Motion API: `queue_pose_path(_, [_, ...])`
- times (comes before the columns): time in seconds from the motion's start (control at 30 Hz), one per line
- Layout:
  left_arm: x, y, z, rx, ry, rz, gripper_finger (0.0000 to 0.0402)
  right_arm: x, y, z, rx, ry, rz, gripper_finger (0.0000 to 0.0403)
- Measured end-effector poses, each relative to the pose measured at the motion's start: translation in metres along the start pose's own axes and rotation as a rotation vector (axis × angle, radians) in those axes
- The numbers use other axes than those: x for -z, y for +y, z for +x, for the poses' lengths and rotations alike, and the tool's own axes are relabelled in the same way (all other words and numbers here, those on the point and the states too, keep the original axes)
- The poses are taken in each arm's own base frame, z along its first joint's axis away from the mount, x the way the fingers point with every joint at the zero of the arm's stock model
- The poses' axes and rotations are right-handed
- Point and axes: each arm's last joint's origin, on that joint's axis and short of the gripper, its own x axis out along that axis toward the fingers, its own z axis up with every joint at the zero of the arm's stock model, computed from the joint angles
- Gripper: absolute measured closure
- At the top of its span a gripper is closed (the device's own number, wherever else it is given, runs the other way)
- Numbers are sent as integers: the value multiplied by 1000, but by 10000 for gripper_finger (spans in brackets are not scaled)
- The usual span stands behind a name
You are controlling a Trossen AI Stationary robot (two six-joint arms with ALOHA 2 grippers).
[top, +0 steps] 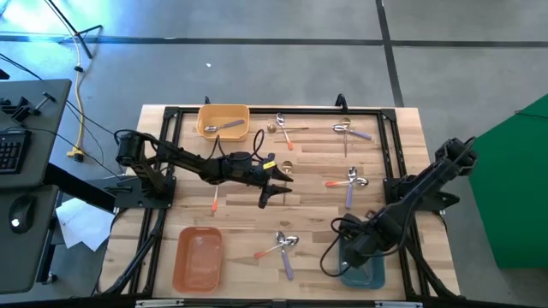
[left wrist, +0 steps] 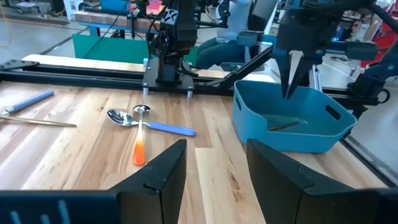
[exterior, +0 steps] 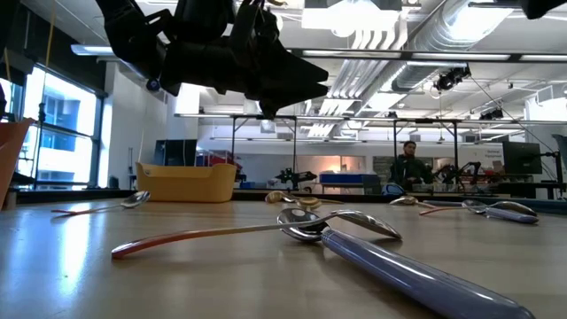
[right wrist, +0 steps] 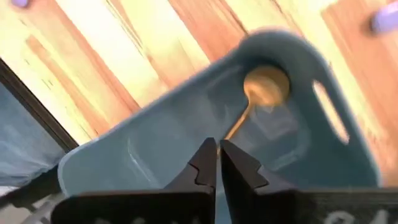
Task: Sort silverware by color (type)
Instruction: Put the orange spoon into the orange bin
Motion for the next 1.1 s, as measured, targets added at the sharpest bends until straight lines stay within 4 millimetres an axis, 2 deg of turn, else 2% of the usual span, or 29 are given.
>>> queue_pose_path(0.17, [0, 0, 0, 8, 3, -17, 268, -4, 5, 0, -55, -22, -88, 399])
queue_pose_path(0.4, [11, -5, -1, 40, 119, -26, 336, 1, 2, -4, -10, -91, -222, 402])
queue_pose_path(0.6, [16, -10, -1, 58, 165, -2, 387, -34, -29, -30, 44, -188, -283, 403])
queue_pose_path(0.73, [17, -11, -1, 53, 169, 26, 400, -61, -53, -47, 104, -294, -369, 403])
queue_pose_path(0.83, [18, -11, -1, 34, 183, 28, 398, -79, -67, -51, 164, -321, -416, 403])
queue_pose_path(0.97, [20, -15, 0, 37, 194, 57, 397, -103, -85, -51, 210, -319, -388, 400])
queue_pose_path(1.1, [21, -21, 0, 30, 199, 112, 397, -118, -99, -51, 250, -309, -395, 380])
